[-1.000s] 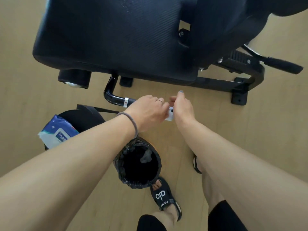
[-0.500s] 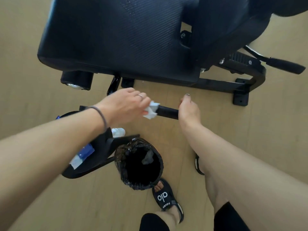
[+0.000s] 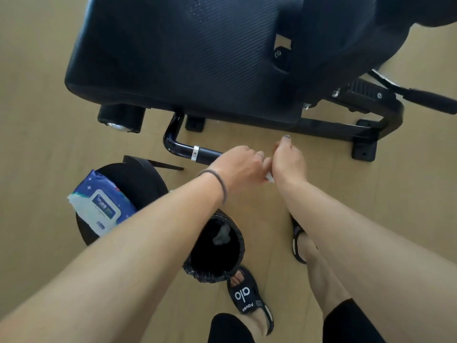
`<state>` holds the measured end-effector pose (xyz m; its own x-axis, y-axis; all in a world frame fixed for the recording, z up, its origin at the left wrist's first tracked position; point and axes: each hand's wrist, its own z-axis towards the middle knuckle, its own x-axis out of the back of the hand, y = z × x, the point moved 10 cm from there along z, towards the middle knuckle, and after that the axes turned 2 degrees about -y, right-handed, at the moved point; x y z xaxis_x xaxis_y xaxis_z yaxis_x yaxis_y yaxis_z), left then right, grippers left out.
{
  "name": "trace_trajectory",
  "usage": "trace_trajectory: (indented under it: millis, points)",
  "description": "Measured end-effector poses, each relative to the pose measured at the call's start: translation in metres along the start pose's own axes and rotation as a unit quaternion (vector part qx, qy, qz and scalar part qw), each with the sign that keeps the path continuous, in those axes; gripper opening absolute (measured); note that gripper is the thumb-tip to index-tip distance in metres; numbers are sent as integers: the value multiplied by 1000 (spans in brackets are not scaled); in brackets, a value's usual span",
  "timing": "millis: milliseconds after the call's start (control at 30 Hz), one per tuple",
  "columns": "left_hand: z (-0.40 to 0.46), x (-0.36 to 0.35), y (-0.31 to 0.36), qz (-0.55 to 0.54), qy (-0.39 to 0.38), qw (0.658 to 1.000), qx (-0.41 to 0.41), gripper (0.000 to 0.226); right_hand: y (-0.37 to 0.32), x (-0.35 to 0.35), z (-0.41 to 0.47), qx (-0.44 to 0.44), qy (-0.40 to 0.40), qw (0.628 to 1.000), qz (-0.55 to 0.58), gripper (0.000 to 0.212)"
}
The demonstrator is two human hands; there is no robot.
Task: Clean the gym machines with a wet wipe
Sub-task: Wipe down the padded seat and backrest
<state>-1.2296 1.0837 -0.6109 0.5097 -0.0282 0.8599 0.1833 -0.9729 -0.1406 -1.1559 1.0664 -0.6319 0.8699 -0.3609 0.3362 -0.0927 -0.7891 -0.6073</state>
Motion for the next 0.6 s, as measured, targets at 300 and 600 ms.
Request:
trace_trajectory:
  millis: [300, 600]
  points:
    - [-12, -5, -48, -202, -87, 972, 80, 38, -29, 17, -24, 91, 20, 995, -43, 39]
    - [-136, 49, -108, -192, -34, 951, 241, 6, -90, -14, -119, 160, -52, 982, -84, 40]
